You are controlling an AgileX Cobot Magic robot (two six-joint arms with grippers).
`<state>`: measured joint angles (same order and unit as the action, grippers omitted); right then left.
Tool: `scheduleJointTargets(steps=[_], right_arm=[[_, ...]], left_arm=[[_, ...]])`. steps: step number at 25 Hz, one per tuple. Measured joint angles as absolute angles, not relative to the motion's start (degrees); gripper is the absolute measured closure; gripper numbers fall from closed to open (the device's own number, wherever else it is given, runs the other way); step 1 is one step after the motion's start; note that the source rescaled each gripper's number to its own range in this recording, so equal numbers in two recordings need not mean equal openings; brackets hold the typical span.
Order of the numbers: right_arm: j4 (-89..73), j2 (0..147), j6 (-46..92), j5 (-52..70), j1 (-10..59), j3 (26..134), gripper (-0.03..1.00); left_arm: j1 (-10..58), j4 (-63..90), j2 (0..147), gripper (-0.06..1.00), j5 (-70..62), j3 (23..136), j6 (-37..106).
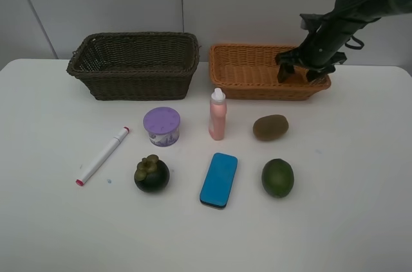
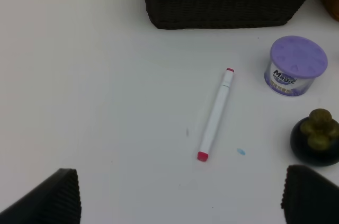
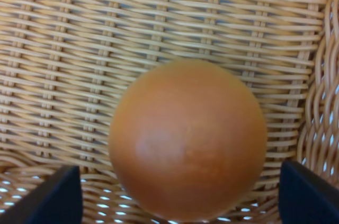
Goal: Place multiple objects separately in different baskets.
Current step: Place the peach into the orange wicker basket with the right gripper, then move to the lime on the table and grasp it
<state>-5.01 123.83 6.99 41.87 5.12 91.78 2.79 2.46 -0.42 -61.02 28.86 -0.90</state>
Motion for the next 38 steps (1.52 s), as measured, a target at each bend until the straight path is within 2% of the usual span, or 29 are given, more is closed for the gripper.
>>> scheduleJointTargets(steps=[9, 15, 21, 28, 33, 38], right_arm=[[-5.0, 123.1, 7.1, 41.9, 5.1, 91.8, 0.13], [-5.0, 116.6, 7.1, 43.3, 5.1, 91.8, 0.13], [-5.0, 110.5, 7.1, 53.1, 5.1, 91.8, 0.13], [-4.2, 107.4, 3.2, 64.8, 6.1, 91.7, 0.19], [-4.1, 104.2, 2.7, 64.9, 9.5, 87.0, 0.20], [-4.1, 99.0, 0.3, 62.3, 13.4, 77.6, 0.20]], left_arm=[[2.8, 2.5, -0.4, -0.05, -61.0, 28.9, -0.9], [2.8, 2.5, -0.4, -0.05, -61.0, 28.9, -0.9], [2.8, 2.5, -0.4, -0.05, -61.0, 28.9, -0.9], [2.8, 2.5, -0.4, -0.05, -61.0, 28.9, -0.9], [2.8, 2.5, -0.4, -0.05, -61.0, 28.9, -0.9], [2.8, 2.5, -0.4, -0.05, -61.0, 28.9, -0.9]])
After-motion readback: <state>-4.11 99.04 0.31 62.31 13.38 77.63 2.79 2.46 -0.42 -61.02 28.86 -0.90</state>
